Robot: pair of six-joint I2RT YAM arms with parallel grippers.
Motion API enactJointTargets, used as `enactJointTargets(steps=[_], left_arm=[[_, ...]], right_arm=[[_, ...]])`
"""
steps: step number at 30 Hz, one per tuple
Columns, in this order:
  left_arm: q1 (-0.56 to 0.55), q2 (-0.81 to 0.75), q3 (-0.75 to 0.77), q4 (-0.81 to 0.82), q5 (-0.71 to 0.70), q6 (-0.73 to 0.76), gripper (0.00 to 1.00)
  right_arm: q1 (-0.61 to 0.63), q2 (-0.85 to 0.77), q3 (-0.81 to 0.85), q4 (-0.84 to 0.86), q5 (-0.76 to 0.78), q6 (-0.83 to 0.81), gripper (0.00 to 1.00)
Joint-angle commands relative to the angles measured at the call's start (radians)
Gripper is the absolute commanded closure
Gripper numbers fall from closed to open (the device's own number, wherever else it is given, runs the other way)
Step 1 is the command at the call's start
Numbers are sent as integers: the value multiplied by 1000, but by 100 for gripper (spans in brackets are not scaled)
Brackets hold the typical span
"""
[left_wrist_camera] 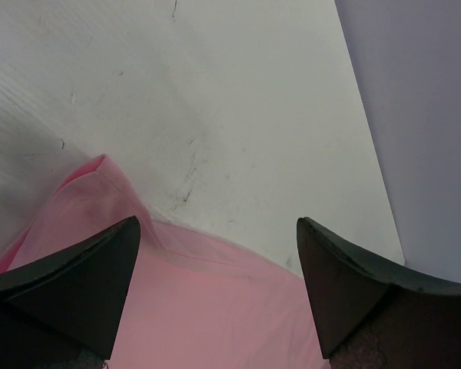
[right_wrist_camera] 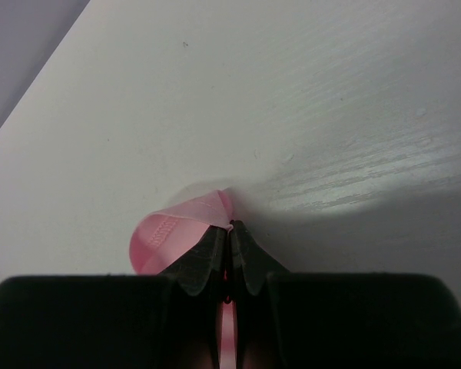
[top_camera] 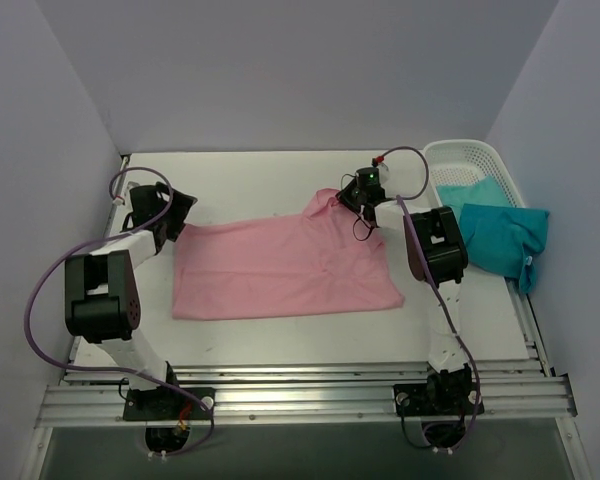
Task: Fold and stack the t-shirts
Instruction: Grap the side of the flattened tshirt furthest away from the robot with both arms
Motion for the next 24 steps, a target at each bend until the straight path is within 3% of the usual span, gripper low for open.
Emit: enactJointTargets(steps=[1, 6, 21, 24], left_arm=[[-12, 10, 34, -10, -21, -20, 9], [-44, -9, 16, -26, -103, -15, 9], [-38, 88, 49, -33, -124, -43, 9], [-32, 117, 66, -18, -108, -47, 13]], right_arm=[[-11, -4, -39, -99, 14, -14, 100], [-21, -1, -48, -90, 11, -14, 100], [-41, 5, -69, -76, 5, -15, 100], [-42, 9, -71, -70, 2, -14, 100]])
